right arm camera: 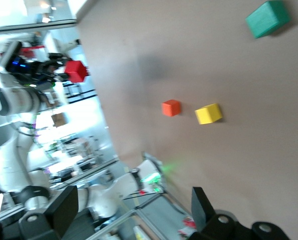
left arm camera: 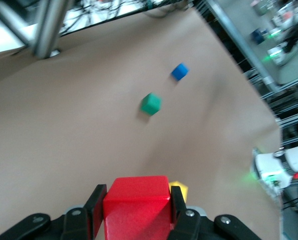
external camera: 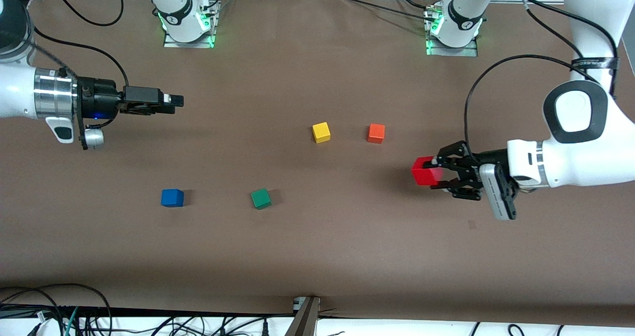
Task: Pass red block to right arm, stack on blue
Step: 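Carry the red cube toward the middle while the right gripper approaches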
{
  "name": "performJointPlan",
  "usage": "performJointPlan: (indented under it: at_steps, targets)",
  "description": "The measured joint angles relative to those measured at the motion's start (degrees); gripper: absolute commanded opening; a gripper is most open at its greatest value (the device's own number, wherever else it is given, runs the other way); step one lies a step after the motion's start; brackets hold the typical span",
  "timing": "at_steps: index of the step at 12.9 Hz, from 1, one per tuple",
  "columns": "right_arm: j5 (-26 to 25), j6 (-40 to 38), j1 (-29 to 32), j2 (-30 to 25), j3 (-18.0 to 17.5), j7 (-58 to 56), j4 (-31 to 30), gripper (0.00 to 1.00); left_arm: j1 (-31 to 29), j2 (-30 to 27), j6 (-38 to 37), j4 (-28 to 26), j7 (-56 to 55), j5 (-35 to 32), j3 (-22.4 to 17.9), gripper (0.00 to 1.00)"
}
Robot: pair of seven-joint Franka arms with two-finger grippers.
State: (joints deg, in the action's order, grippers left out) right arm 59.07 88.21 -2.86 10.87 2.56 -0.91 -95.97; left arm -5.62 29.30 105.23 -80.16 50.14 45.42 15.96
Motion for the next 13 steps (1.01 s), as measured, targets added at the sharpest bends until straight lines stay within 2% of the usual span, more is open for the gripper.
performJointPlan:
  at_steps: [7, 9, 11, 13]
  targets:
    - [24.2, -2.9, 1.0, 8.9, 0.1, -2.9, -0.3, 1.00, 7.1, 2.0, 5.9, -2.1, 23.7, 20.3, 0.1, 0.00]
    - [30.5, -3.4, 1.1, 12.2, 0.0, -6.2, -0.3, 1.00, 9.4, 2.5, 8.1, -2.6, 30.8, 23.7, 0.2, 0.00]
    - [34.9, -3.8, 0.7, 15.5, -0.4, -10.3, -0.3, 1.00, 11.5, 2.8, 11.6, -2.7, 35.0, 26.2, 1.0, 0.00]
    - [37.9, -3.9, -0.1, 18.1, -0.5, -14.0, -0.3, 1.00, 13.3, 3.9, 17.6, -2.9, 41.0, 32.6, 3.5, 0.00]
